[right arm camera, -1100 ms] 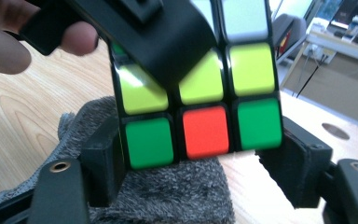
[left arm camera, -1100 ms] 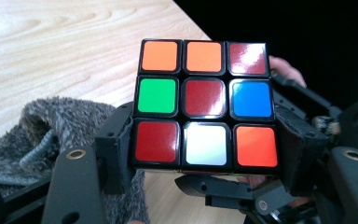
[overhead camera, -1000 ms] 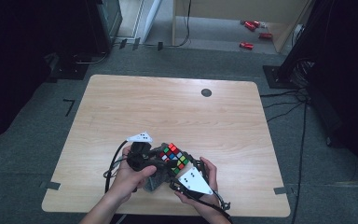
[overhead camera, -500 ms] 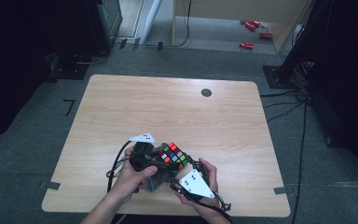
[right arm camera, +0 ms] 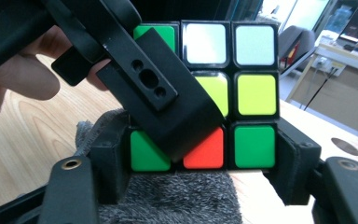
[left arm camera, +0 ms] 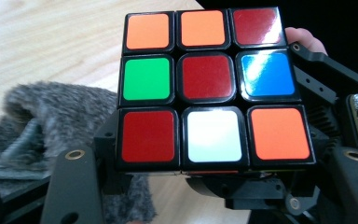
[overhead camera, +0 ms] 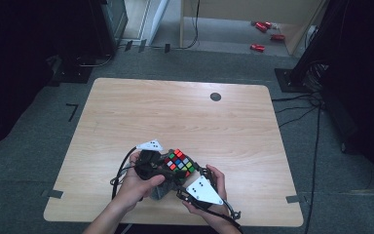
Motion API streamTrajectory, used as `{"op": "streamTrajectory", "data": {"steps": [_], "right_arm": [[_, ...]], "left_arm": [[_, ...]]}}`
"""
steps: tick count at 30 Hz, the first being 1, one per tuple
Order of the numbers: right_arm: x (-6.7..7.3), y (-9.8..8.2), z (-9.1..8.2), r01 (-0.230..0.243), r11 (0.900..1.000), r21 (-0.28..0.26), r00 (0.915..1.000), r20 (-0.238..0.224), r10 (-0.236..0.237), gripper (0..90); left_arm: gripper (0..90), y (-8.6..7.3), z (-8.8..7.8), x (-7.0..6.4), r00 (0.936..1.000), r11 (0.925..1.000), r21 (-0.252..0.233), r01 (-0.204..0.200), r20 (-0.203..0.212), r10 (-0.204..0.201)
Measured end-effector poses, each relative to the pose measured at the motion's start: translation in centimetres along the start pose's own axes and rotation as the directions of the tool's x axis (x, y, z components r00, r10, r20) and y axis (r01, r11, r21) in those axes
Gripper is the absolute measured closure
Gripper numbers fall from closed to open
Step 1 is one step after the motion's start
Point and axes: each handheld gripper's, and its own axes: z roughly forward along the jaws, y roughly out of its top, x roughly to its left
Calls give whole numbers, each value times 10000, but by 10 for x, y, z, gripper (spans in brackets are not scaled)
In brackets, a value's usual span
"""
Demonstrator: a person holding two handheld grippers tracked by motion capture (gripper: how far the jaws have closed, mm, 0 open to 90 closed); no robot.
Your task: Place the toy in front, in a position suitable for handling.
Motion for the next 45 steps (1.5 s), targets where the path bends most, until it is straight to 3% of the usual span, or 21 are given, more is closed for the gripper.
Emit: {"op": "streamTrajectory", "data": {"steps": [1, 5, 9, 12, 16, 18, 19, 21, 24, 28, 31, 32, 35, 37, 38, 40, 42, 45], "right_arm": [[-1, 0, 0, -86, 10000, 48, 10000, -47, 86, 285], [-6, -4, 3, -506, 9980, 375, 9982, -318, 518, 193], [-6, -11, 19, -1210, 9840, 1310, 9899, -584, 1295, 153], [-7, -14, 33, -1371, 9687, 2069, 9867, -576, 1519, 139], [-11, -18, 50, -1502, 9335, 3254, 9820, -600, 1790, 139], [-11, -21, 56, -1389, 9172, 3734, 9820, -675, 1762, 165], [-9, -25, 58, -1214, 9099, 3967, 9840, -721, 1627, 223], [-7, -29, 61, -978, 9059, 4121, 9887, -640, 1358, 299], [-9, -31, 62, -1071, 8911, 4409, 9838, -826, 1591, 405], [-17, -32, 59, -1176, 8914, 4378, 9852, -616, 1602, 693], [-26, -33, 51, -1419, 8945, 4239, 9801, -665, 1869, 754], [-31, -32, 48, -1462, 9028, 4045, 9793, -702, 1900, 756], [-42, -22, 33, -1754, 9344, 3099, 9781, -534, 2013, 754], [-50, -13, 21, -1930, 9531, 2331, 9774, -400, 2077, 751], [-53, -9, 15, -1956, 9598, 2014, 9785, -247, 2046, 751], [-58, -2, 6, -2105, 9664, 1474, 9766, -129, 2146, 750], [-63, 4, -2, -2450, 9636, 1073, 9669, -454, 2509, 750], [-62, 10, -8, -2643, 9617, 726, 9603, -728, 2694, 750]], "left_arm": [[343, 0, -3, 3, 9997, 9999, -120, 77, -224, -80], [344, 2, -22, 19, 9976, 9967, -632, 507, -443, -536], [343, 2, -36, 26, 9960, 9936, -1019, 481, -699, -554], [344, 2, -42, 28, 9945, 9930, -1156, 232, -992, -348], [344, -2, -45, 29, 9933, 9915, -1291, -129, -1154, -21], [344, -3, -46, 30, 9936, 9903, -1356, -291, -1118, 139], [344, -4, -46, 30, 9937, 9900, -1373, -316, -1110, 163], [344, -6, -45, 30, 9936, 9888, -1430, -436, -1097, 280], [344, -8, -44, 27, 9921, 9875, -1427, -666, -1147, 503], [344, -12, -41, 23, 9846, 9807, -1464, -1299, -1358, 1102], [344, -16, -37, 22, 9783, 9736, -1444, -1769, -1345, 1578], [344, -17, -34, 22, 9735, 9698, -1416, -1986, -1426, 1785], [344, -21, -26, 22, 9518, 9527, -1230, -2778, -1692, 2557], [343, -25, -22, 22, 9342, 9291, -1572, -3347, -1846, 3053], [344, -27, -21, 22, 9303, 9227, -1676, -3470, -1860, 3161], [343, -28, -18, 21, 9191, 9141, -1580, -3733, -1967, 3413], [344, -29, -14, 18, 9079, 9083, -1303, -3976, -1991, 3689], [344, -33, -5, 12, 8873, 8943, -744, -4413, -1851, 4225]]}}
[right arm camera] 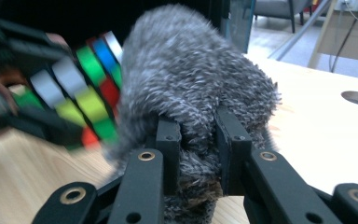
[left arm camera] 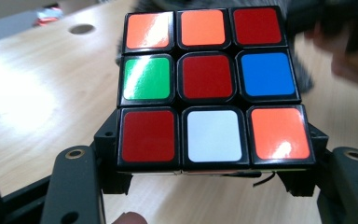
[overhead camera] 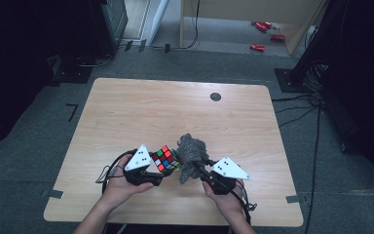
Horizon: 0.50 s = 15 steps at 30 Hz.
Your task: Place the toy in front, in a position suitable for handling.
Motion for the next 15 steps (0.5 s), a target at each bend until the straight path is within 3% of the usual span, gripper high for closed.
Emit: {"op": "streamTrajectory", "data": {"steps": [5, 9, 11, 15], "right_arm": [[7, 6, -2, -251, 9994, -230, 9958, -892, 229, 766], [8, 10, -5, -428, 9986, -318, 9926, -1150, 389, 774], [5, 6, -2, -722, 9973, -115, 9907, -1168, 704, 779], [1, -3, 6, -774, 9960, 453, 9901, -1137, 821, 778]], "left_arm": [[344, -1, 12, -16, 9959, 9944, 601, -864, 300, 848], [343, 1, 10, -16, 9971, 9961, 488, -741, 207, 732], [343, 4, 5, -14, 9980, 9976, 288, -628, 75, 626], [344, 7, -4, -8, 9994, 9992, -279, -296, 154, 301]]}}
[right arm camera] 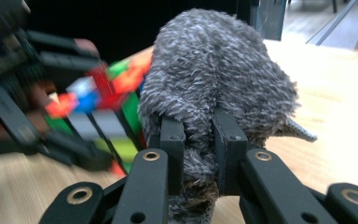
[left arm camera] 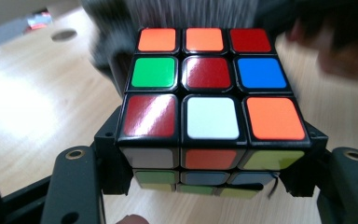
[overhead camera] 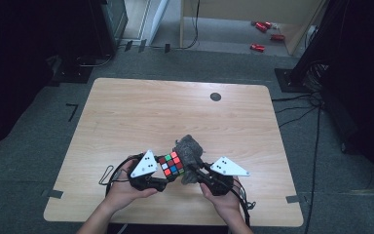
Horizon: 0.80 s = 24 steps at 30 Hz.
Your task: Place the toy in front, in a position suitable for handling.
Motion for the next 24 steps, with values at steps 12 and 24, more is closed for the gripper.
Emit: {"op": "streamTrajectory", "data": {"steps": [12, 24], "right_arm": [[3, 2, -4, -106, 9993, -346, 9999, -111, 102, 778], [8, 7, -9, 202, 9983, -543, 9995, -244, -215, 772]], "left_arm": [[346, -1, 6, -8, 9993, 9993, 111, -363, 78, 362], [347, -4, 7, -6, 9995, 9996, 6, -290, 87, 290]]}}
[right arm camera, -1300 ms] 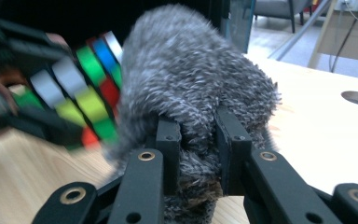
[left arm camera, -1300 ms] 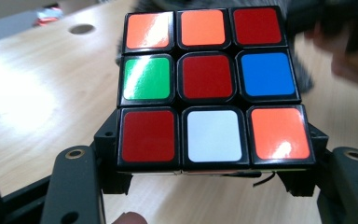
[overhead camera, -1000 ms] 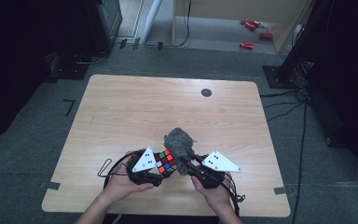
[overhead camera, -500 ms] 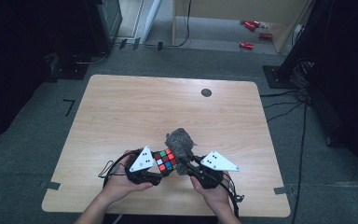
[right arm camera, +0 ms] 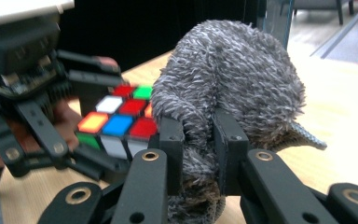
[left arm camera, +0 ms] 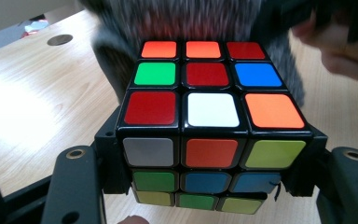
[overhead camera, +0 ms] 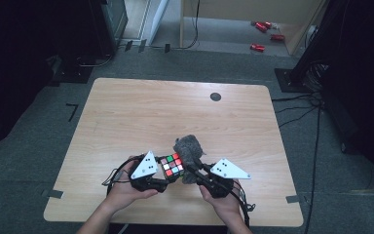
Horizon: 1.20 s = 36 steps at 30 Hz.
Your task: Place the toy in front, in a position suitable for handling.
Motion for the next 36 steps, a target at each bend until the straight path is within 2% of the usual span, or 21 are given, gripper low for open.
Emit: {"op": "streamTrajectory", "data": {"steps": [2, 5, 7, 9, 14, 18, 20, 22, 24, 26, 30, 33, 36], "right_arm": [[-3, -1, 0, -190, 9998, -12, 9998, -19, 190, 771], [-8, -8, 4, -551, 9983, 181, 9984, -145, 554, 772], [-7, -12, 7, -511, 9977, 444, 9984, -204, 521, 772], [-5, -12, 8, -420, 9979, 491, 9985, -343, 438, 772], [1, -4, 1, -71, 9999, 120, 9990, -441, 76, 770], [-5, -2, -2, -346, 9993, -141, 9986, -396, 340, 770], [-9, -5, -2, -594, 9982, -123, 9973, -431, 588, 770], [-11, -7, 0, -808, 9967, 24, 9955, -492, 808, 770], [-10, -10, 3, -722, 9971, 237, 9958, -543, 734, 769], [-7, -11, 5, -595, 9979, 270, 9962, -624, 611, 768], [-2, -4, 1, -419, 9991, 25, 9973, -610, 420, 766], [-4, -1, -3, -455, 9986, -286, 9976, -531, 439, 765], [-10, -3, -4, -901, 9955, -303, 9945, -558, 883, 763]], "left_arm": [[347, 1, 1, -2, 10000, 10000, 33, -41, 30, 41], [347, 3, -3, 1, 9998, 9994, -300, 180, 96, -177], [347, 4, -8, 5, 9991, 9979, -477, 431, 36, -430], [347, 3, -11, 9, 9986, 9970, -572, 521, -40, -524], [347, 0, -7, 6, 9999, 9995, -281, 143, -24, -144], [347, 1, -1, -4, 9993, 9993, -127, -338, 128, 340], [347, 2, -2, -2, 9999, 9996, -217, -172, -9, 172], [347, 3, -6, 3, 9998, 9985, -538, 129, -158, -138], [347, 3, -12, 8, 9989, 9966, -759, 316, -330, -342], [347, 2, -13, 10, 9984, 9962, -768, 409, -360, -438], [347, -1, -8, 6, 9992, 9992, -379, 98, -375, -112], [348, -1, -2, -1, 9998, 9997, -172, -159, -144, 157], [347, 2, -1, -6, 9992, 9992, -156, -377, -104, 375]]}}
